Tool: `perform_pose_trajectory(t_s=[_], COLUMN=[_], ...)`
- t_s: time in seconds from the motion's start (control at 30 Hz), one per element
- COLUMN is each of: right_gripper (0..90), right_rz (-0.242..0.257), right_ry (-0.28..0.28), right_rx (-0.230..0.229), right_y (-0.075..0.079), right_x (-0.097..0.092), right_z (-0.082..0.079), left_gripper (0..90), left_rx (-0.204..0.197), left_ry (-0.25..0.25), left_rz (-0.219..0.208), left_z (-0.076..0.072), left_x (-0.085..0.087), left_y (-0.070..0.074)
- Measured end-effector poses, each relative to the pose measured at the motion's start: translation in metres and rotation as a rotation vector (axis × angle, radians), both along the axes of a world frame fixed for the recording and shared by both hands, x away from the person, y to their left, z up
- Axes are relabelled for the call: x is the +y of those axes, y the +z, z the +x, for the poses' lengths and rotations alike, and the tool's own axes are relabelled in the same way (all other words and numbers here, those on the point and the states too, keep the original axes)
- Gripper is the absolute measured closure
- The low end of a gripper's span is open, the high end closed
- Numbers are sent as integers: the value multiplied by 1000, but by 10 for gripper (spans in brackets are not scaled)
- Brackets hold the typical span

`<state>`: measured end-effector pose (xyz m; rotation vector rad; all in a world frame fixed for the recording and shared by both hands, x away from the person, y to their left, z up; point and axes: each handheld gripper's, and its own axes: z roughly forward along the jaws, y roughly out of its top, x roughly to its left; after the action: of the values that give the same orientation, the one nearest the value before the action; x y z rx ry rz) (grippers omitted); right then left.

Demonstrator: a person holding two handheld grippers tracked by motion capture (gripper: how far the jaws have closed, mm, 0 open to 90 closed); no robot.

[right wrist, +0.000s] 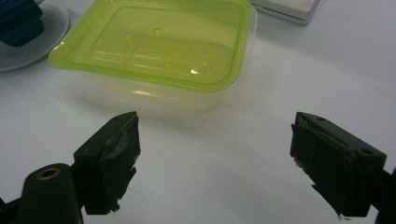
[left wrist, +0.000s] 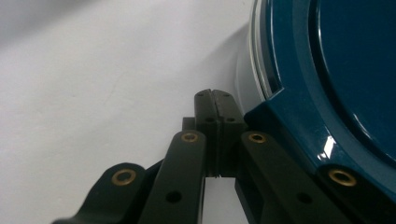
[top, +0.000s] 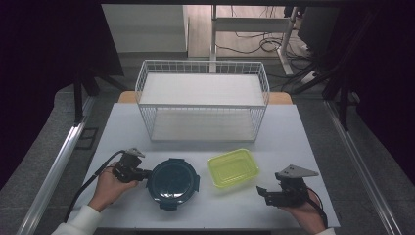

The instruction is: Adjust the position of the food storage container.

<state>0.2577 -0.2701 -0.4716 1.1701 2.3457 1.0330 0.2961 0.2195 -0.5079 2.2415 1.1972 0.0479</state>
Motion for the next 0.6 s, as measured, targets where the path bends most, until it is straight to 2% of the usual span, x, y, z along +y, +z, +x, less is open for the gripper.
perform_pose_trajectory(t_s=[0.1,0.13,0.17,0.23,0.27,0.33,0.37,0.4,0.43,0.47,0.5,0.53,0.57,0.6], right_gripper=[159,159,159,159,158,156,156,156,156,156,156,155,155,154], right_rz=[8,12,12,22,36,71,71,101,101,127,127,146,146,151], right_ry=[-6,-8,-8,-9,-9,-11,-11,-5,-5,4,4,14,14,30], right_rx=[-15,-21,-21,-36,-41,-33,-33,-29,-29,-27,-27,-19,-19,-15], right_y=[2,4,4,7,9,12,12,16,16,18,18,20,20,20], right_x=[0,0,0,1,3,5,5,9,9,13,13,19,19,24], right_z=[0,-1,-1,-2,-3,-5,-5,-5,-5,-6,-6,-5,-5,-5], left_gripper=[900,900,900,900,896,867,861,847,828,783,711,574,574,422], left_rx=[-22,-36,-36,-64,-96,-125,-125,-137,-137,-151,-151,-150,-149,-160], left_ry=[12,47,47,85,118,133,133,121,121,116,116,110,108,120], left_rz=[-16,-62,-62,-104,-164,-228,-228,-257,-257,-276,-276,-277,-268,-253], left_z=[1,0,0,-4,-13,-25,-25,-35,-35,-44,-44,-47,-51,-55], left_x=[6,16,16,22,25,28,28,28,28,28,28,27,24,21], left_y=[4,10,10,17,25,32,32,39,39,43,43,44,45,45])
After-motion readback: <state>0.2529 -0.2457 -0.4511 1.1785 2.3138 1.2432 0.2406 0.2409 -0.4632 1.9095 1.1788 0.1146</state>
